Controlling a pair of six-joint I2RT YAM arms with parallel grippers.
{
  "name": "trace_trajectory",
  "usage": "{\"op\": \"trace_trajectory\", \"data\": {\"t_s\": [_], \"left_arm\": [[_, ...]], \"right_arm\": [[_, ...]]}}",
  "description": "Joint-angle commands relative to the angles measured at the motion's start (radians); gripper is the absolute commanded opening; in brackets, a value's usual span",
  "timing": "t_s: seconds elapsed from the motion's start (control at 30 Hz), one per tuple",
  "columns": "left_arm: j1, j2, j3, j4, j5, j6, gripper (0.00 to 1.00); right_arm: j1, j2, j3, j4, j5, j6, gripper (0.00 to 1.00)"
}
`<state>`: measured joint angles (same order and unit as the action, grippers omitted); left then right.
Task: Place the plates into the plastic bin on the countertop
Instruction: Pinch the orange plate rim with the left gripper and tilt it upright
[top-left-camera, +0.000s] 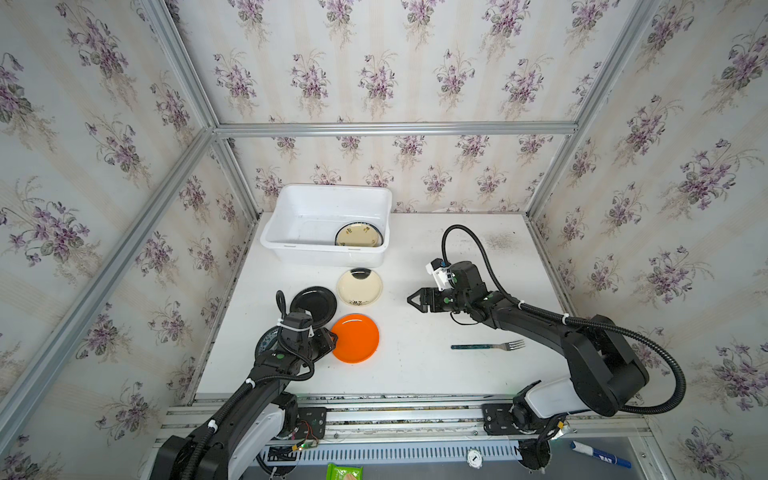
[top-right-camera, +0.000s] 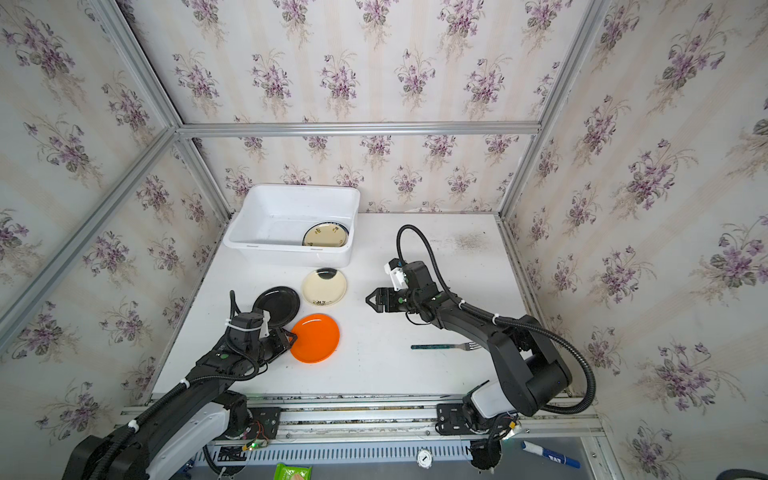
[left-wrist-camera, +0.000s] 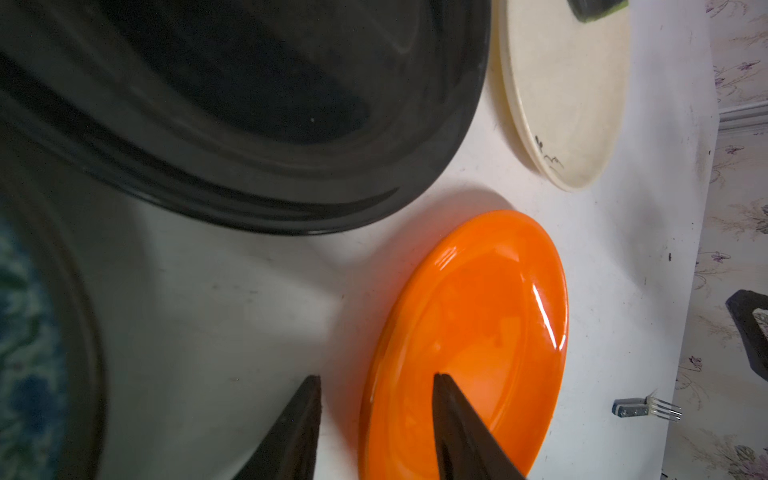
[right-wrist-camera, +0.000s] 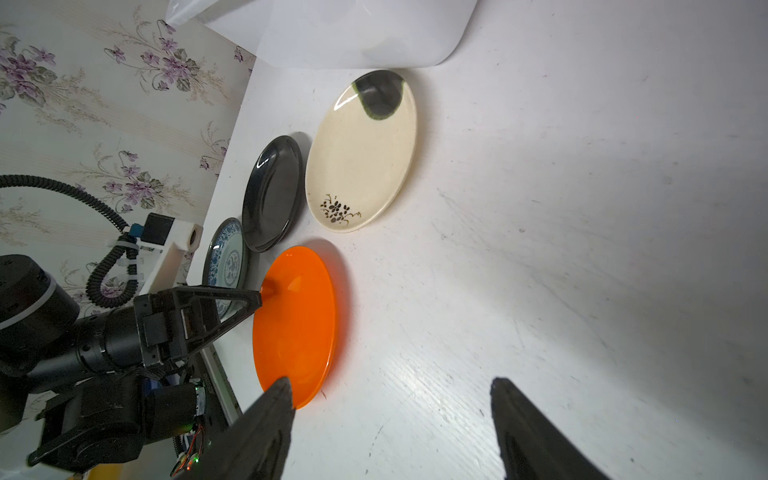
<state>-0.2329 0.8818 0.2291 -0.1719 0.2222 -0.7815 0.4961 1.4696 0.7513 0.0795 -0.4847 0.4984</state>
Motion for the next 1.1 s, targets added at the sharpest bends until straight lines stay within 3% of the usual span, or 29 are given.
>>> {"op": "trace_trajectory", "data": {"t_s": [0.0,0.3,0.47,0.8,1.07], "left_arm": [[-0.015,0.037,0.005,0.054,0.006,-0.005,0.42],[-0.040,0.177,0.045,0.093,0.048,0.039,0.33],[-0.050,0.213,0.061,0.115,0.053,0.041,0.20],[-0.057,0.188,0.078,0.132,0.060,0.039,0.04],[-0.058,0.135,0.096,0.132,0.072,0.029,0.00]], "right_arm": [[0.001,-0.005,0.003,0.019,0.006,0.002,0.77],[0.001,-0.009,-0.007,0.016,0.011,0.002,0.77],[0.001,-0.015,-0.009,0.013,0.018,0.003,0.77],[0.001,-0.020,-0.013,0.009,0.025,0.008,0.77],[0.001,-0.009,-0.013,0.034,0.009,0.033,0.77]]}}
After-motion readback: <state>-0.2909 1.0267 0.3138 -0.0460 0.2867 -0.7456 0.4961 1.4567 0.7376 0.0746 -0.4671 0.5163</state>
